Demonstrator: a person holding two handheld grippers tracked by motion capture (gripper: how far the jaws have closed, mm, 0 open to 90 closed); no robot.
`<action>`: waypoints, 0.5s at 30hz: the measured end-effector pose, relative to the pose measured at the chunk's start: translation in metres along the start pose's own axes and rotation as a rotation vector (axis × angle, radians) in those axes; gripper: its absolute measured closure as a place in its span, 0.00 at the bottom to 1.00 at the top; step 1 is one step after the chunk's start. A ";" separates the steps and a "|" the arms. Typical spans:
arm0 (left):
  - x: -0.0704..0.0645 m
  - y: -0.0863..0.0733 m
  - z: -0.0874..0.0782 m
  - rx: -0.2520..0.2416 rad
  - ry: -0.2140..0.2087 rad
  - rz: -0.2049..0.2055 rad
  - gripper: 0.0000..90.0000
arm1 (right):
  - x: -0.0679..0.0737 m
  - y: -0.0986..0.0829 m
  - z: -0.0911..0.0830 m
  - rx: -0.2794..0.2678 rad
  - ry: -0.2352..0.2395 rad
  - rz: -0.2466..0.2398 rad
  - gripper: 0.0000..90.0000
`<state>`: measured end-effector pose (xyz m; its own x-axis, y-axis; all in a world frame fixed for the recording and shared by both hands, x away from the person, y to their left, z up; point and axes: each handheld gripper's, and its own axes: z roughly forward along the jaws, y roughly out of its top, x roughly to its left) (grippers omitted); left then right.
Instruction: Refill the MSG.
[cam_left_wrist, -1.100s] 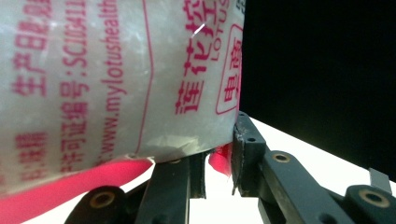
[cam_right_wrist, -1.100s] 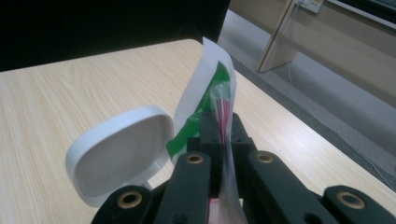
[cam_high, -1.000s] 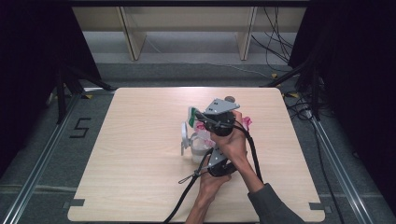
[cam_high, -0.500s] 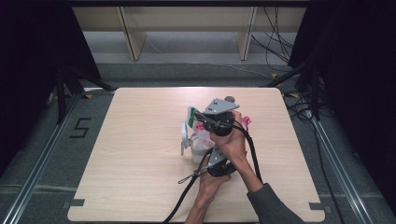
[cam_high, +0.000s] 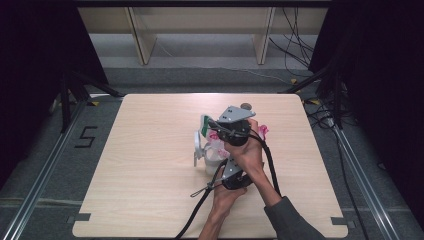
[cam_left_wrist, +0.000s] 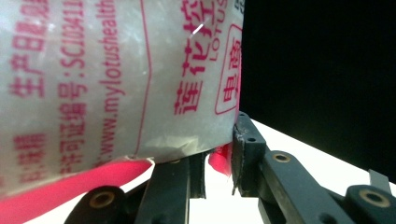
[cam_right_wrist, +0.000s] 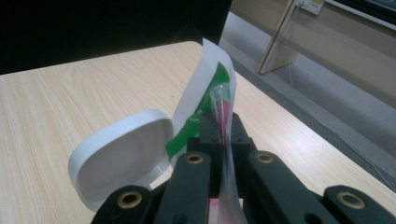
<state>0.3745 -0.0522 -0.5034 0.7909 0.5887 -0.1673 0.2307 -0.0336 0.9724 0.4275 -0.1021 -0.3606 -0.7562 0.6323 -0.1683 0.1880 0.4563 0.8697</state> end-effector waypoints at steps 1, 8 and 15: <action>0.000 0.000 0.000 -0.002 0.000 0.001 0.86 | 0.000 0.000 0.000 -0.002 0.002 -0.001 1.00; 0.000 0.000 0.000 -0.004 -0.004 -0.001 0.86 | -0.001 0.000 0.002 -0.010 -0.010 -0.049 1.00; 0.001 -0.001 0.001 -0.016 -0.016 0.003 0.86 | 0.001 0.000 0.003 -0.001 -0.007 -0.039 1.00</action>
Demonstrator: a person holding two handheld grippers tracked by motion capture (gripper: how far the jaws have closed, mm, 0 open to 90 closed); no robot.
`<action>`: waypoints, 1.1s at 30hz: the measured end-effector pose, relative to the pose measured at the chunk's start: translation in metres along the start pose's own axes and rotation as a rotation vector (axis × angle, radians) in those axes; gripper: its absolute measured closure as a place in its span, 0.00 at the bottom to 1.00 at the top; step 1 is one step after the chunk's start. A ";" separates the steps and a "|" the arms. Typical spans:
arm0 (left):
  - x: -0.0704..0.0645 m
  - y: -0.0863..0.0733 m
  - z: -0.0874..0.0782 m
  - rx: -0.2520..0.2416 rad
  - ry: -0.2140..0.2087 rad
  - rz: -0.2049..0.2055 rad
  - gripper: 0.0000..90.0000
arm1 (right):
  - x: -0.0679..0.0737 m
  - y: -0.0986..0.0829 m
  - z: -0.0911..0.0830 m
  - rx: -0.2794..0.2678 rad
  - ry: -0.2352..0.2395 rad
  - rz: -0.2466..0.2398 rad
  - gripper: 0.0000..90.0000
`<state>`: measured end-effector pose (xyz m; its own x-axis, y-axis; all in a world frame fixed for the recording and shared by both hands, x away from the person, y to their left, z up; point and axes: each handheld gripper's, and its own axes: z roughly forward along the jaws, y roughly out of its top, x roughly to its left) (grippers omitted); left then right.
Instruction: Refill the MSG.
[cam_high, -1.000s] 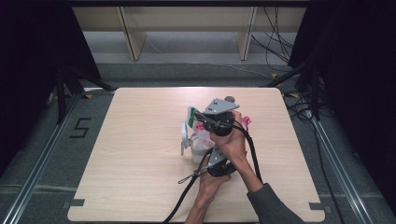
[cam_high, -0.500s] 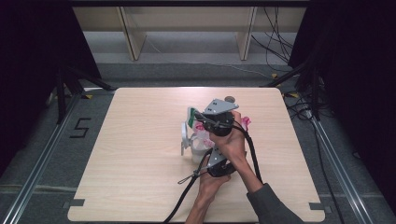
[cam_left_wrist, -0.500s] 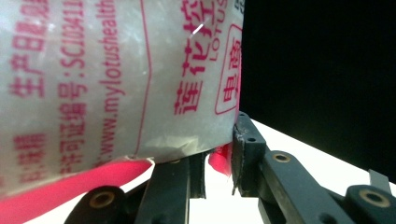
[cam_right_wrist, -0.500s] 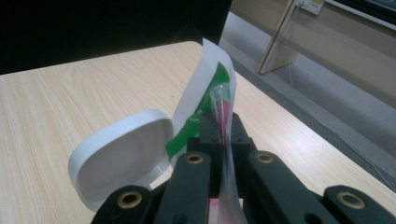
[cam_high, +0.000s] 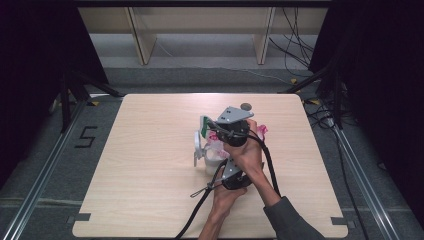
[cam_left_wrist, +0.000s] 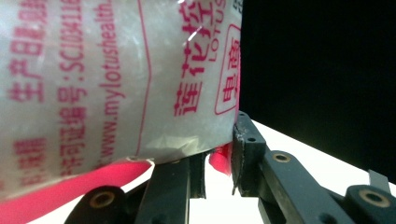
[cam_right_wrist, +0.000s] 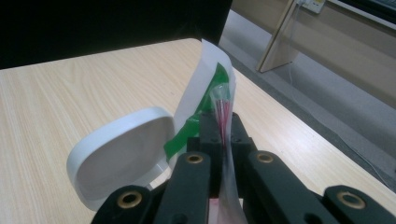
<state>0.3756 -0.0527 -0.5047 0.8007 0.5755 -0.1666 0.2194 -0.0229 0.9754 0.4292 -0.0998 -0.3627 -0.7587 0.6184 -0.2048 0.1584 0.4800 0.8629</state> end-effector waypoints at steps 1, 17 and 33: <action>0.000 0.000 0.000 -0.002 -0.002 -0.001 0.86 | -0.001 0.000 0.000 -0.004 -0.004 -0.013 0.99; 0.000 0.001 -0.002 0.030 0.017 0.006 0.86 | 0.001 0.000 0.001 0.006 0.006 0.017 0.99; 0.001 0.000 0.000 0.003 0.000 -0.003 0.86 | 0.000 -0.001 0.002 -0.003 0.008 -0.002 0.99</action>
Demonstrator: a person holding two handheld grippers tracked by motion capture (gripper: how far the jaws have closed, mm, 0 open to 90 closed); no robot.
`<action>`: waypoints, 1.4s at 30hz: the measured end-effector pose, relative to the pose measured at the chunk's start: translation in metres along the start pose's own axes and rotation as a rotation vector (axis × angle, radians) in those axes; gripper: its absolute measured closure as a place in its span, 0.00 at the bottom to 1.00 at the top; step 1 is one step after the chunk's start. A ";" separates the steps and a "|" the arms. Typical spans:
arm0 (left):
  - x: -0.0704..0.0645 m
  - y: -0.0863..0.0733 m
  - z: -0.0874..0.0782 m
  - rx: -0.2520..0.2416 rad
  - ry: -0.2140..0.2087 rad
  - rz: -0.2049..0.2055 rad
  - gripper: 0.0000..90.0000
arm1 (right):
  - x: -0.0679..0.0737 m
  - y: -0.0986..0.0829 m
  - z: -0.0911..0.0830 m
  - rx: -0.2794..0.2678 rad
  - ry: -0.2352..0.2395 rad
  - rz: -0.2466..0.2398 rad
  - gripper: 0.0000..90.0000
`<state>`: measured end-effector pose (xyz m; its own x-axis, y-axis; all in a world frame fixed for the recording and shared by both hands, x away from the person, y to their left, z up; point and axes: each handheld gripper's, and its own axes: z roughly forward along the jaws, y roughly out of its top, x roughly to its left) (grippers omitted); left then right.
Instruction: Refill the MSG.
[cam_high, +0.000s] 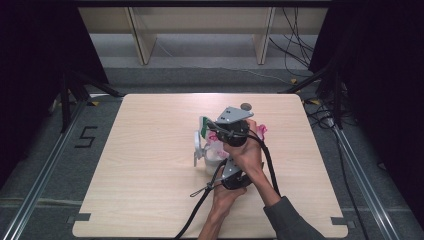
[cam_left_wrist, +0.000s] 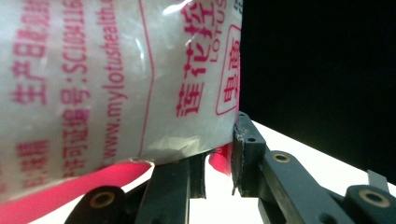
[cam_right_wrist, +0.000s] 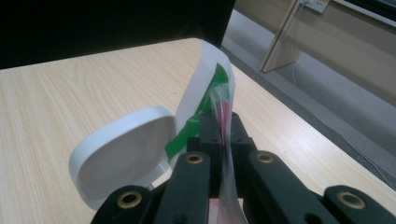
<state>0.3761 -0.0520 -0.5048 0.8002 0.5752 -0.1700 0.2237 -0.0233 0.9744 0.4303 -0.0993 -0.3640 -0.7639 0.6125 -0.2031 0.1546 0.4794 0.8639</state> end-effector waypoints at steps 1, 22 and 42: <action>-0.001 0.001 -0.002 0.027 0.018 0.006 0.86 | 0.001 -0.001 0.000 0.006 -0.002 0.019 0.99; -0.001 0.001 -0.003 0.023 0.016 0.007 0.86 | 0.002 0.001 -0.002 0.005 0.001 0.018 0.99; -0.004 -0.001 0.001 0.004 -0.034 -0.060 0.86 | 0.003 -0.001 0.003 0.016 0.001 -0.002 0.99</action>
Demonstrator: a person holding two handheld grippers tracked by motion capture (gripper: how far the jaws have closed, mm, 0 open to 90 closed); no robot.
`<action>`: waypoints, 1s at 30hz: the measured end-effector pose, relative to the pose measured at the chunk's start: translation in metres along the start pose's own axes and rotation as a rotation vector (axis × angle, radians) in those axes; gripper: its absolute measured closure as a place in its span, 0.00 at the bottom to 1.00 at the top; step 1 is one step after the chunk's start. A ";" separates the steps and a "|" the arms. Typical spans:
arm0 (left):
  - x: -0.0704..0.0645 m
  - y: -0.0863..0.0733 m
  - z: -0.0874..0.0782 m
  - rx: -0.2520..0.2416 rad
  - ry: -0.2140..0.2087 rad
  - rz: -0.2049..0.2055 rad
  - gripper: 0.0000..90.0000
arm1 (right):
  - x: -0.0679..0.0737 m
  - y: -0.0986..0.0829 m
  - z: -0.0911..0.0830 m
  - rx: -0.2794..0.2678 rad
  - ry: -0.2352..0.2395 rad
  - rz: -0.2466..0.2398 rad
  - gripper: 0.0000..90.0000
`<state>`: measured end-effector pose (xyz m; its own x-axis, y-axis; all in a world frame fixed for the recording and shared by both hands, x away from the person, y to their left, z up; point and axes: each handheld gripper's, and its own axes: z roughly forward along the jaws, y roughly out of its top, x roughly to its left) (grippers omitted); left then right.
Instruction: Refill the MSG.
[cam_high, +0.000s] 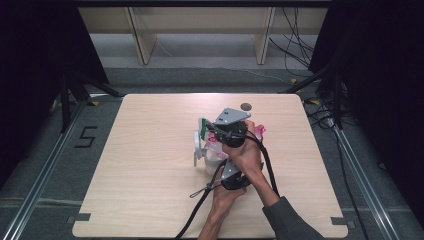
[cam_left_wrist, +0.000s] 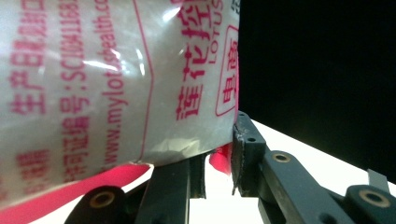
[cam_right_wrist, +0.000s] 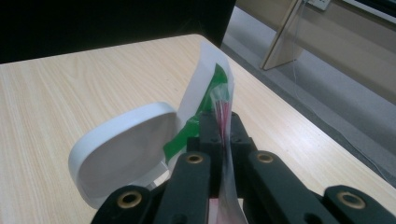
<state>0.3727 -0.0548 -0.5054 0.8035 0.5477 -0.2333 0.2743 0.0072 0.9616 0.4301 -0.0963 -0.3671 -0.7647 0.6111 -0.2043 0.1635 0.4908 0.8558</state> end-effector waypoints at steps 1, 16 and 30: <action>0.002 0.001 -0.001 0.020 -0.007 0.023 0.86 | 0.001 0.000 -0.001 0.001 0.001 0.013 0.99; 0.001 0.001 0.000 0.019 -0.005 0.016 0.86 | -0.001 0.000 -0.002 -0.005 0.011 0.020 0.99; 0.000 -0.001 0.002 -0.027 -0.016 -0.013 0.86 | 0.000 -0.001 0.000 0.004 0.009 0.017 0.99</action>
<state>0.3737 -0.0563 -0.5069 0.8084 0.5341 -0.2476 0.2704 0.0366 0.9620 0.4304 -0.0968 -0.3679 -0.7674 0.6138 -0.1853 0.1792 0.4828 0.8572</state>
